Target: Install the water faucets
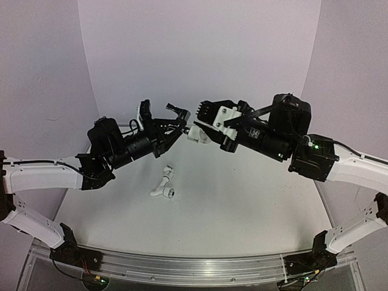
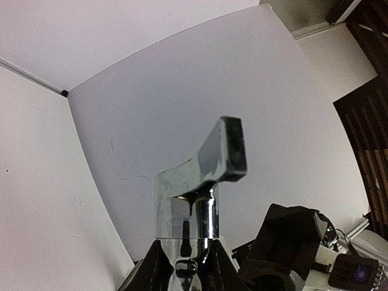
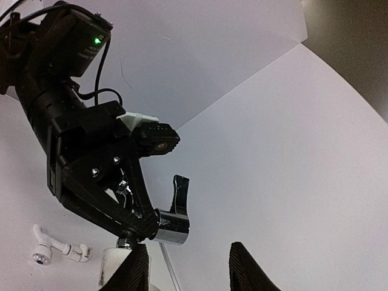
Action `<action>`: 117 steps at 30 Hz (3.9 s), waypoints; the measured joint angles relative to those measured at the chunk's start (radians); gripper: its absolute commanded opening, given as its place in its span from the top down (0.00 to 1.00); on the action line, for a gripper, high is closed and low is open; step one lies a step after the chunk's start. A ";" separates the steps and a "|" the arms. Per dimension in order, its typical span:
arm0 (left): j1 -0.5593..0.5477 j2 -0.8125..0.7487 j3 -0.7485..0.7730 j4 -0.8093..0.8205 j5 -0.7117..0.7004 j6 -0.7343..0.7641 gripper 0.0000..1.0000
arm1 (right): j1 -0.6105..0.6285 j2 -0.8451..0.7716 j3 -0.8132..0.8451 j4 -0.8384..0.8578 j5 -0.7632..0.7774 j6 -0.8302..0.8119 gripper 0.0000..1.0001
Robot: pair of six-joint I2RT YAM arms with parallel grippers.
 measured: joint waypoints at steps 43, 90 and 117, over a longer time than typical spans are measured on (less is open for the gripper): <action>0.020 -0.075 0.085 -0.450 -0.056 -0.394 1.00 | -0.060 -0.033 -0.395 0.377 -0.149 -1.022 0.17; 0.021 -0.029 0.081 -0.335 0.087 -0.295 1.00 | -0.078 0.091 -0.308 0.401 -0.168 -1.068 0.76; 0.038 0.012 0.087 -0.228 0.151 -0.349 1.00 | -0.075 -0.030 -0.390 0.365 -0.195 -1.055 0.44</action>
